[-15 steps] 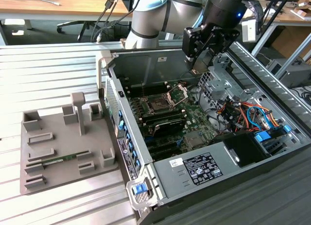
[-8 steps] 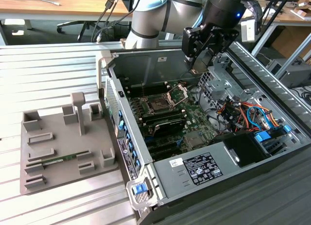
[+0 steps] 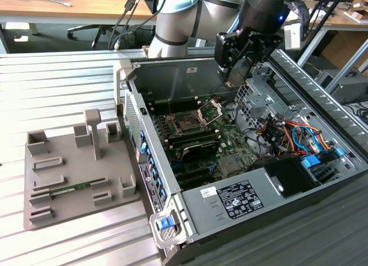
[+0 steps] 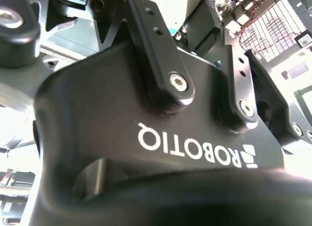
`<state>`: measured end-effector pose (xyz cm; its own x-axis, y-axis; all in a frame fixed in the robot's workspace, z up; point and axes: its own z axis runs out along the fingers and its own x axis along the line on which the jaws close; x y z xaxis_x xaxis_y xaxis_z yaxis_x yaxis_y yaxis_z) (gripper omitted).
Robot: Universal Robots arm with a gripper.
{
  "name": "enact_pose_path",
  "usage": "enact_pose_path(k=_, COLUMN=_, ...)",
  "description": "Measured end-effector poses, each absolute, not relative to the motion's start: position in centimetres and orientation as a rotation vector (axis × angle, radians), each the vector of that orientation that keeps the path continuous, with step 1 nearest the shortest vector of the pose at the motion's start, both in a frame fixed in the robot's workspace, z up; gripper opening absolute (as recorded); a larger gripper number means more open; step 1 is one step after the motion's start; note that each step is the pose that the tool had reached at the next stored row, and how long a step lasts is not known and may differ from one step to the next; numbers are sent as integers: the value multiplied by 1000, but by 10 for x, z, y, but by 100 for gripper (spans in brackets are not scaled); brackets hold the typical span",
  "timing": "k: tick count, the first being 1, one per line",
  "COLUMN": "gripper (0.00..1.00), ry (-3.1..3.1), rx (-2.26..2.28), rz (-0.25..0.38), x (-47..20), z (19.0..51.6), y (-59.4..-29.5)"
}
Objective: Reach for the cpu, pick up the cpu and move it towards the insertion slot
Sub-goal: 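Pick up the cpu and move it towards the insertion slot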
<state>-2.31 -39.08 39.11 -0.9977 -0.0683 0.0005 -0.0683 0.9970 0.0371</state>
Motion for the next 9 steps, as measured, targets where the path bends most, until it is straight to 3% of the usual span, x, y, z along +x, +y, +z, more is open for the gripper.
enact_pose_path(k=9, gripper=55, ry=-3137, rx=107, rz=-58, x=-23, z=390, y=-389)
